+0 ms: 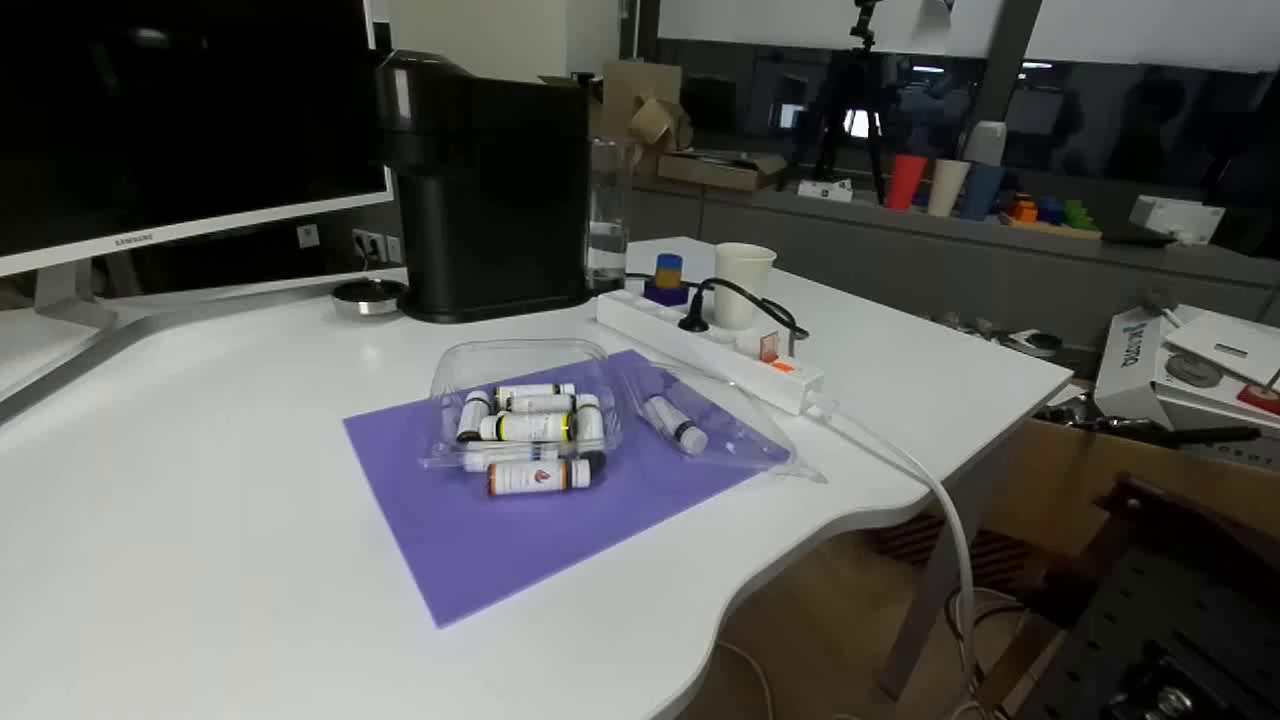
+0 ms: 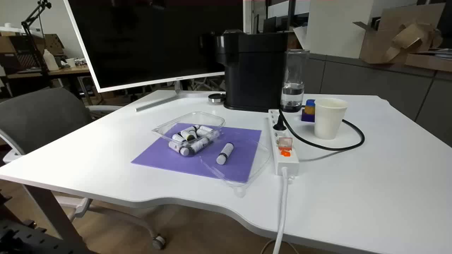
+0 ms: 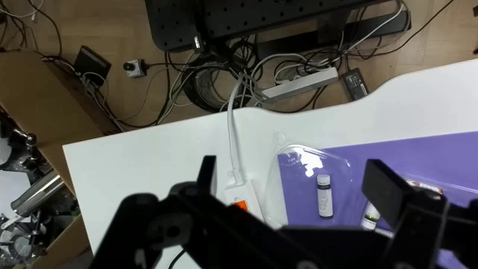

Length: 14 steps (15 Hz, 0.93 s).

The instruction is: Turn off the white extension cable

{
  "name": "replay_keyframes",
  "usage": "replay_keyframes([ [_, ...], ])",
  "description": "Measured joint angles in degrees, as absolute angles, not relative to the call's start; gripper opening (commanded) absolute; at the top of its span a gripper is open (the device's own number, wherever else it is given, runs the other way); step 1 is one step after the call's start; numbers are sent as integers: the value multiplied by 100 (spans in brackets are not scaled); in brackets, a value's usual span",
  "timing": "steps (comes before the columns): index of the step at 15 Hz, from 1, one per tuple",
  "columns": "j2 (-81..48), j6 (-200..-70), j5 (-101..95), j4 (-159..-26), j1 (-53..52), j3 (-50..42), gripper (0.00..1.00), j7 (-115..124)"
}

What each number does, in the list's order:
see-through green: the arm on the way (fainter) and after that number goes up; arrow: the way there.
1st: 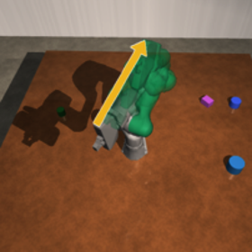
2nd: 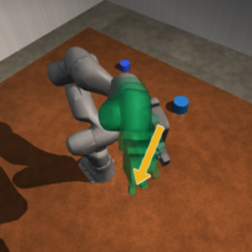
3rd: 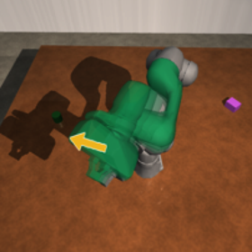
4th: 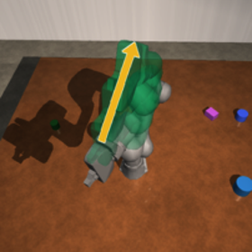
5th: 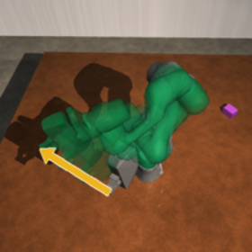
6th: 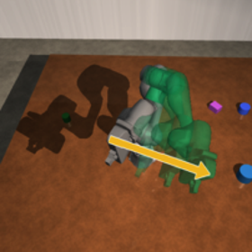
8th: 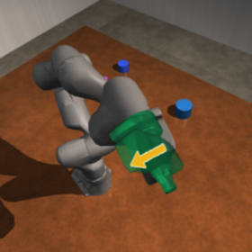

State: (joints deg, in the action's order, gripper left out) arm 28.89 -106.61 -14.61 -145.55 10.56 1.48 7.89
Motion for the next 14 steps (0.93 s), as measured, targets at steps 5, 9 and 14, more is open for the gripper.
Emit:
replay_keyframes([
  [5,2889,-10661,-1460,-14555,1056,148,100,789],
  [9,2889,-10661,-1460,-14555,1056,149,100,789],
  [14,2883,-10738,-1477,-14555,1040,118,100,794],
])
